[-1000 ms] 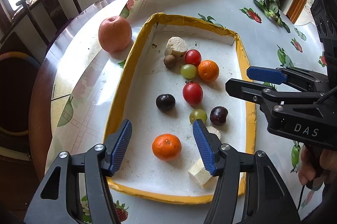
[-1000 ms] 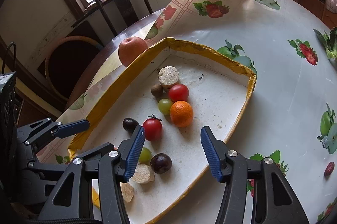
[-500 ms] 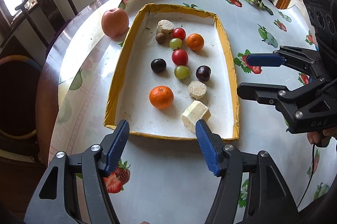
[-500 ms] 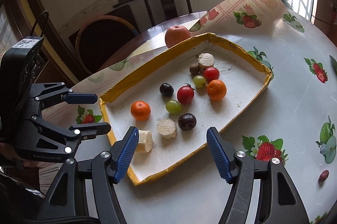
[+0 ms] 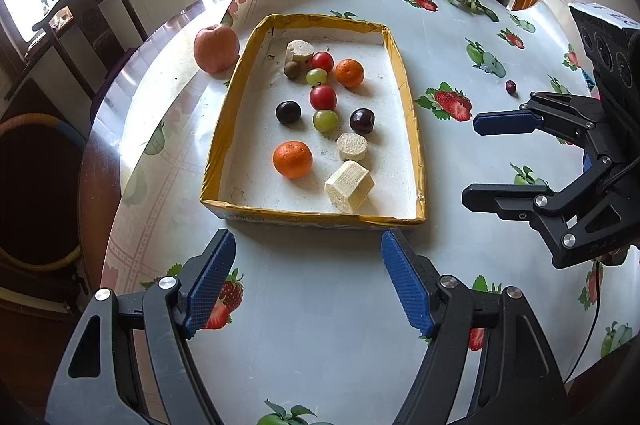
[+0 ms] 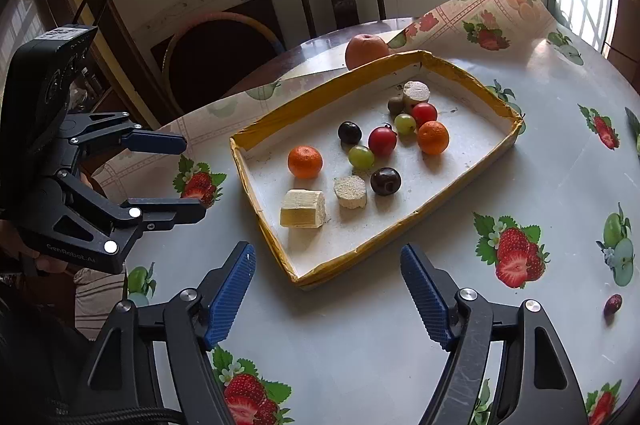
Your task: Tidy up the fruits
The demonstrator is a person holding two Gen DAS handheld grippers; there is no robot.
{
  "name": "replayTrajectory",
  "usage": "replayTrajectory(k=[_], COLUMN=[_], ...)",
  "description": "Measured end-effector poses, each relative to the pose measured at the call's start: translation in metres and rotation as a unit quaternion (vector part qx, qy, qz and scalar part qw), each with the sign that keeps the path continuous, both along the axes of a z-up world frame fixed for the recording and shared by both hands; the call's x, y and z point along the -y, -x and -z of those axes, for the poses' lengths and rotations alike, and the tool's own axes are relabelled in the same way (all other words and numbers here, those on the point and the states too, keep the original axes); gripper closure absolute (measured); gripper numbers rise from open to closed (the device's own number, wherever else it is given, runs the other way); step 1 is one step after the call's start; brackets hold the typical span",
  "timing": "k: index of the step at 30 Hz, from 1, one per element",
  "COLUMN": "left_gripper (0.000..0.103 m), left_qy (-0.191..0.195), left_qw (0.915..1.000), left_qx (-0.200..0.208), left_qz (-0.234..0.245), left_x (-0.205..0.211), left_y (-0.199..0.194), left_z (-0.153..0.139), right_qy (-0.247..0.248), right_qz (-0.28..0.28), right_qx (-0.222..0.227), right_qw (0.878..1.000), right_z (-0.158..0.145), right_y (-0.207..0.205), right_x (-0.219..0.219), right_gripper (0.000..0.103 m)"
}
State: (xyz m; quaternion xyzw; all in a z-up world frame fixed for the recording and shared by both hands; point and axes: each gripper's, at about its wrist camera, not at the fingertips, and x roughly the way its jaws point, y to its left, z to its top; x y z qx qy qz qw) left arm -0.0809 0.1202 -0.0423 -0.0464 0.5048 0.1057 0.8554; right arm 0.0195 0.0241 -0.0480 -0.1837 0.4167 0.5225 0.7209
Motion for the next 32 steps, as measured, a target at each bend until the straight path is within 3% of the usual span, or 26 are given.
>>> replayTrajectory(k=[15, 32], left_gripper=[0.028, 0.028], left_qy=[-0.006, -0.008], left_qw=[0.9997, 0.9999], left_qx=[0.022, 0.012], left_qz=[-0.012, -0.010], left_x=[-0.008, -0.007], left_y=[0.006, 0.008], left_z=[-0.004, -0.001], right_qy=[0.003, 0.013], right_qz=[-0.004, -0.014], right_qx=[0.007, 0.004], right_qw=[1.000, 1.000], right_z=[0.002, 0.011], right_y=[0.005, 0.014], right_x=[-0.001, -0.014], right_gripper=[0.026, 0.026])
